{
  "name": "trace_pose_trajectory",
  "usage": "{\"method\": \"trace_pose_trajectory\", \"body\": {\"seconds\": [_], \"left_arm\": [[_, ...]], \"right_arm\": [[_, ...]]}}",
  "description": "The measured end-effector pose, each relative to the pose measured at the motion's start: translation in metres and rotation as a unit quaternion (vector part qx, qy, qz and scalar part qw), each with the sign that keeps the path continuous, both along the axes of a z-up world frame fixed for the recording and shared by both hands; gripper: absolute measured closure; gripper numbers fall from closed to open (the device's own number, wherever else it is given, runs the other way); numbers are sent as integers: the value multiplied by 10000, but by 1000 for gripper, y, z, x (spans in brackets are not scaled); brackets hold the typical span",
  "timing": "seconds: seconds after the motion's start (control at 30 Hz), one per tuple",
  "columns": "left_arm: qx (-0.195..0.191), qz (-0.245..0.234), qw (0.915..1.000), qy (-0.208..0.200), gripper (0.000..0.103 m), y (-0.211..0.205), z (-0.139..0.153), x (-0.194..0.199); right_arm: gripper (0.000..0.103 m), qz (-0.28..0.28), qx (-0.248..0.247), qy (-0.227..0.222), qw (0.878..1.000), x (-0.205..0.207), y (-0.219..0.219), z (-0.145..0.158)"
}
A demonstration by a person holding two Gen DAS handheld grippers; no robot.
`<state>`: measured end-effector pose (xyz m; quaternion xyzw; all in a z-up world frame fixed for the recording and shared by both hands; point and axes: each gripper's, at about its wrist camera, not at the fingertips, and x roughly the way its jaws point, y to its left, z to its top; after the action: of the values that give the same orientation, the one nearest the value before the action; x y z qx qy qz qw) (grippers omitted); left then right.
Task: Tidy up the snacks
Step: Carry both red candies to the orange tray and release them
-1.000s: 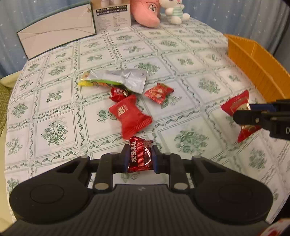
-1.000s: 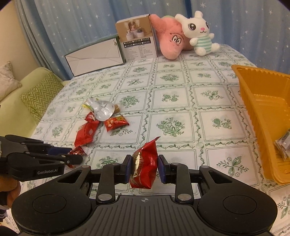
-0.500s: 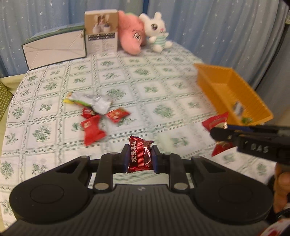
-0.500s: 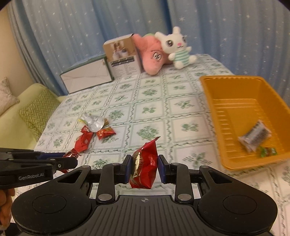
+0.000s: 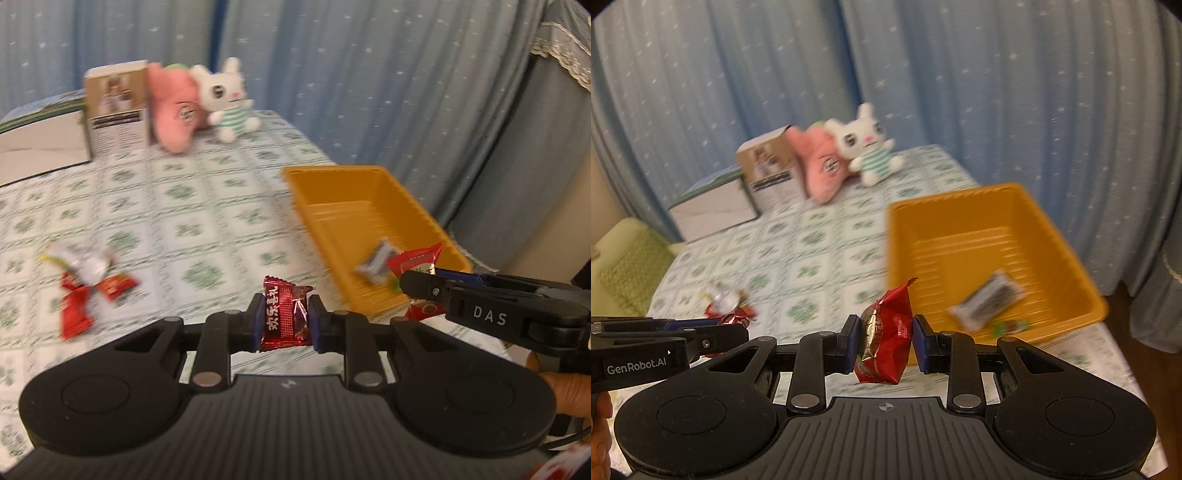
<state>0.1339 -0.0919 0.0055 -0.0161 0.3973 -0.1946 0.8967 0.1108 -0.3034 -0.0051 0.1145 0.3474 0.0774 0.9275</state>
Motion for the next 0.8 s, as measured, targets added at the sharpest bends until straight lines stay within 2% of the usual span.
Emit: {"method": "trace_pose_trajectory", "body": {"seconds": [0.3, 0.53, 0.8], "left_arm": [[-3, -415, 9991, 2, 81, -65, 3, 22], [25, -599, 9982, 51, 81, -97, -6, 38], [76, -674, 9976, 116, 81, -116, -22, 57]], "right_arm": [[72, -457, 9, -15, 9990, 15, -67, 0], [72, -537, -14, -21, 9986, 28, -91, -3], [72, -625, -4, -20, 9980, 42, -104, -8]]}}
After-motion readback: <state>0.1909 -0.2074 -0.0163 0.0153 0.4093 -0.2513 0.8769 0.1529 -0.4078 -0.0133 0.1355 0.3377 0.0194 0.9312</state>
